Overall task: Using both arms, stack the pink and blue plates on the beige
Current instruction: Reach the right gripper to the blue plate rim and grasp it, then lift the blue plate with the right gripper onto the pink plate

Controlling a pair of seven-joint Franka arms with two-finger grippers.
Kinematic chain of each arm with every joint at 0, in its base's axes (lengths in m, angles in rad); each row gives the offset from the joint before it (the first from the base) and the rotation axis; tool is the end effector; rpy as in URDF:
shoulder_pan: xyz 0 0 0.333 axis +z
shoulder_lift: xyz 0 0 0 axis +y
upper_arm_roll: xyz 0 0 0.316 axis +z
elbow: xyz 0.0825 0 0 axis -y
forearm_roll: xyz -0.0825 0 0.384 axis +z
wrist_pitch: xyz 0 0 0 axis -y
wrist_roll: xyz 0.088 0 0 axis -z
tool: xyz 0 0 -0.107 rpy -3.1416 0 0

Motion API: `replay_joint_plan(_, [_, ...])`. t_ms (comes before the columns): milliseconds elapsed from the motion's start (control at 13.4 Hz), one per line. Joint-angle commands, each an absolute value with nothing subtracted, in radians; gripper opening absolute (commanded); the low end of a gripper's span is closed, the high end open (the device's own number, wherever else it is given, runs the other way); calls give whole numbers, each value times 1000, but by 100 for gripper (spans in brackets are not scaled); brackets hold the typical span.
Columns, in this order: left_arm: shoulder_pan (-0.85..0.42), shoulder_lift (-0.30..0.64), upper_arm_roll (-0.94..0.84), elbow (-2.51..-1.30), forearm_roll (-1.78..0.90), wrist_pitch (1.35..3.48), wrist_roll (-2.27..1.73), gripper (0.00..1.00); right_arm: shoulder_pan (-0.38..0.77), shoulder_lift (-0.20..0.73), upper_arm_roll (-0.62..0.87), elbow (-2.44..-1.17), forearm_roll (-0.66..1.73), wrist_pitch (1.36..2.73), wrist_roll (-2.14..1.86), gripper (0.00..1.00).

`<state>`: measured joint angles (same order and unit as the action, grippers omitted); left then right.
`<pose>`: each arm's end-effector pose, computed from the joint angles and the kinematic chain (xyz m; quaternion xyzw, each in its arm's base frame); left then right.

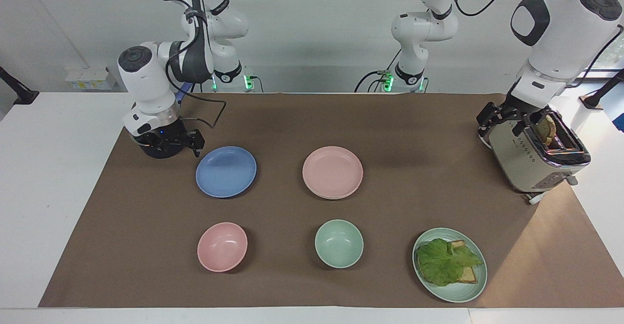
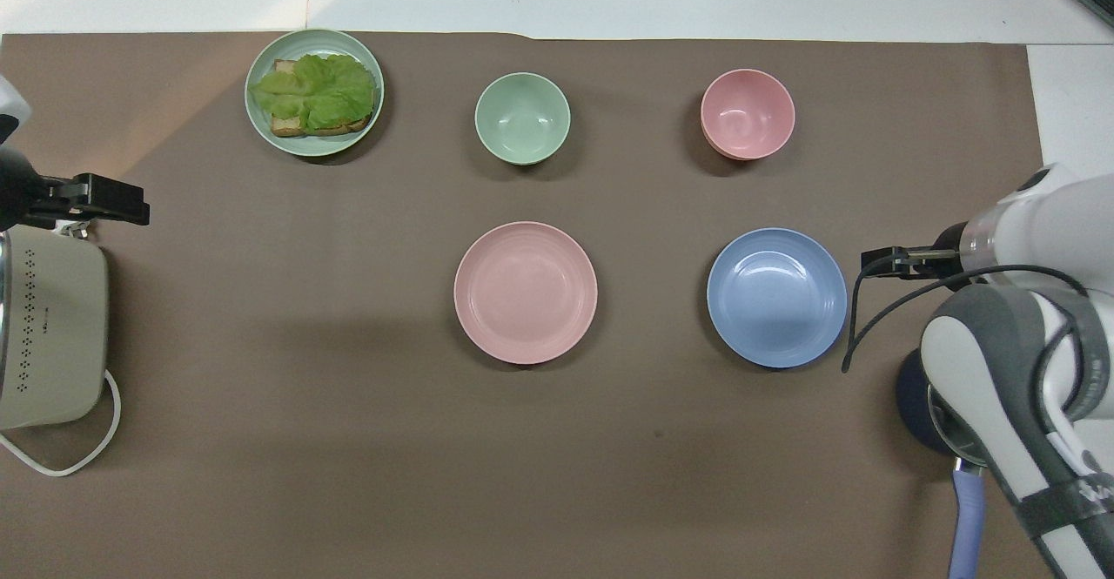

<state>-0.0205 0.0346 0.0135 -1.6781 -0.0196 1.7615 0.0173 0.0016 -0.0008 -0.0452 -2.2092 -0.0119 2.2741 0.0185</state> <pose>0.5783 -0.0059 0.5708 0.9996 -0.0105 0.0244 0.0093 0.5342 -0.0236 0.3858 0.9991 -0.0273 0.0328 0.0051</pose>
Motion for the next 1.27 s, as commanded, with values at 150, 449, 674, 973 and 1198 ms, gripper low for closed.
replay_joint_plan(150, [-21,43,11,-1661,2,1743,21,100,-21,57,-44,-2289,93,2405,-63,87])
replay_joint_plan(449, [-18,43,11,-1661,2,1743,20,100,-23,124,-44,-2293,211,2456,-121,77])
replay_joint_plan(674, [-20,43,11,-1661,2,1743,21,100,-32,132,-44,-2293,267,2456,-175,61])
replay_joint_plan(973, [-18,43,11,-1661,2,1743,20,100,-35,132,-44,-2292,270,2447,-175,0])
replay_joint_plan(1198, [-18,43,11,-1661,2,1743,21,100,-40,124,-44,-2277,287,2415,-173,0])
